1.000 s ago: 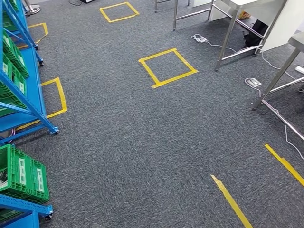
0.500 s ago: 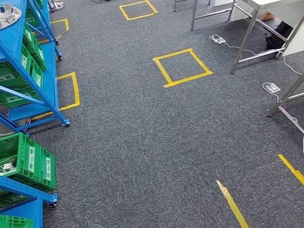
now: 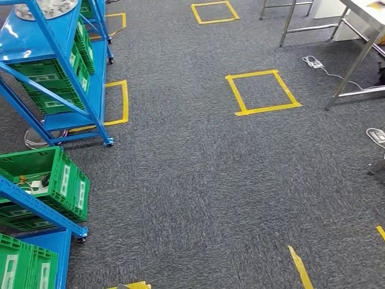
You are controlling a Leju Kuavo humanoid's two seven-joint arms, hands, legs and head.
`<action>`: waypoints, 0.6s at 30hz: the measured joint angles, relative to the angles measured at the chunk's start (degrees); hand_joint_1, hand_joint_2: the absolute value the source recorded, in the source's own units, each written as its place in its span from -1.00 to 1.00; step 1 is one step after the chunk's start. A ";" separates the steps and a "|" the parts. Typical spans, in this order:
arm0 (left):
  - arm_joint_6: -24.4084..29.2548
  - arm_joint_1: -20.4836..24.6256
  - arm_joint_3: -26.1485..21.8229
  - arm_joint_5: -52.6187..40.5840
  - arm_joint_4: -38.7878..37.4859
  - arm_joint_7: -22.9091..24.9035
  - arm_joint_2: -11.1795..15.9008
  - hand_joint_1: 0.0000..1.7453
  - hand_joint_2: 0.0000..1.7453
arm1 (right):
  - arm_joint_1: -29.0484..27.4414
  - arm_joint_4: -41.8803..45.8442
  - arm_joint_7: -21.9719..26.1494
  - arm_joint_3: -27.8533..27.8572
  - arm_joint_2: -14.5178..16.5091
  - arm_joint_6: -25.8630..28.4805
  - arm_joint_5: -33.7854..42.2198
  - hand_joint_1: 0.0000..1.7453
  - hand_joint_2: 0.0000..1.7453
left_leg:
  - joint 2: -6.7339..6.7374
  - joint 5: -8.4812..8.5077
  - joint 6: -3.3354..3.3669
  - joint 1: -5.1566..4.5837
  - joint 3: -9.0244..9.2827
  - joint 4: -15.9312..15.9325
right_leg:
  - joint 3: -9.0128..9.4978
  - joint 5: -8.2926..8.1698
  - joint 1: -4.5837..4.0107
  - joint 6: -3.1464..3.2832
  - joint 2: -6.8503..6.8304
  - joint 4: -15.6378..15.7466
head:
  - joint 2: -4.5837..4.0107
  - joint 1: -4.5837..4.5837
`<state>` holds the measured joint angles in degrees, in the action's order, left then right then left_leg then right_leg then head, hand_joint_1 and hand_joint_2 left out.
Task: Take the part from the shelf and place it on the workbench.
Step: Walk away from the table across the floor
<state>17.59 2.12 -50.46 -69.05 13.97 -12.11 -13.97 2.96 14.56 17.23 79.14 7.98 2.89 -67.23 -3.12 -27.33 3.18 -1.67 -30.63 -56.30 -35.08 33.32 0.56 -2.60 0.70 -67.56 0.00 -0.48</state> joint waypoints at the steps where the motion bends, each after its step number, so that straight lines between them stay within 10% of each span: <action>1: -0.04 0.02 -0.03 0.05 0.01 0.03 -0.02 -1.00 -1.00 | 0.03 -0.01 0.01 -0.02 -0.02 0.03 -0.08 -1.00 -1.00 | -0.65 -0.16 -0.27 0.04 -0.06 -0.28 | 1.66 -1.76 0.26 -0.11 1.39 3.88 | 0.00 -0.01; 4: -0.12 0.21 -0.15 0.25 0.02 0.17 -0.04 -1.00 -1.00 | -0.02 -0.04 -0.01 -0.11 -0.04 0.18 -0.34 -1.00 -1.00 | -2.56 -0.31 -1.24 0.15 -0.94 -1.19 | 4.38 -2.88 0.64 0.51 4.26 9.38 | 0.00 0.11; 6: -0.37 0.15 -0.28 0.44 0.02 0.40 0.01 -1.00 -1.00 | -0.09 -0.07 0.00 -0.19 -0.02 0.25 -0.51 -1.00 -1.00 | -3.49 -0.14 -1.86 0.27 -1.47 -1.40 | 4.57 -3.16 0.64 1.35 3.04 9.67 | 0.00 0.10; 10: -0.73 0.33 -0.54 0.63 0.01 0.78 -0.01 -1.00 -1.00 | 0.01 -0.11 0.04 -0.33 -0.18 0.69 -0.75 -1.00 -1.00 | 1.36 -5.07 -3.20 0.49 -5.60 -9.88 | 4.94 -3.34 0.72 2.60 -0.19 10.24 | 0.00 0.78; 13: -0.74 0.37 -0.98 1.08 0.02 0.60 -0.02 -1.00 -1.00 | -0.05 -0.12 -0.11 -0.37 -0.20 1.04 -0.99 -1.00 -1.00 | 2.48 -7.61 -3.94 1.40 -9.63 -18.21 | 5.02 -3.08 0.57 2.69 -2.84 10.22 | 0.00 0.83; 18: -0.44 0.31 -1.61 2.02 0.02 -0.57 -0.04 -1.00 -1.00 | 0.03 -0.18 -1.10 -0.88 -0.20 1.24 -2.07 -1.00 -1.00 | 6.65 -0.43 -3.61 1.30 -1.89 -2.98 | 5.80 -2.30 0.33 1.65 -6.00 10.15 | 0.00 0.80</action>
<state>17.15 2.43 -52.06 -67.04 13.99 -12.68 -14.00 3.00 14.38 16.13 78.26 7.78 4.13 -69.29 3.54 -27.75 -0.43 -0.38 -32.53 -59.29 -29.28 31.02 0.88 -0.94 -5.30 -57.41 0.00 0.32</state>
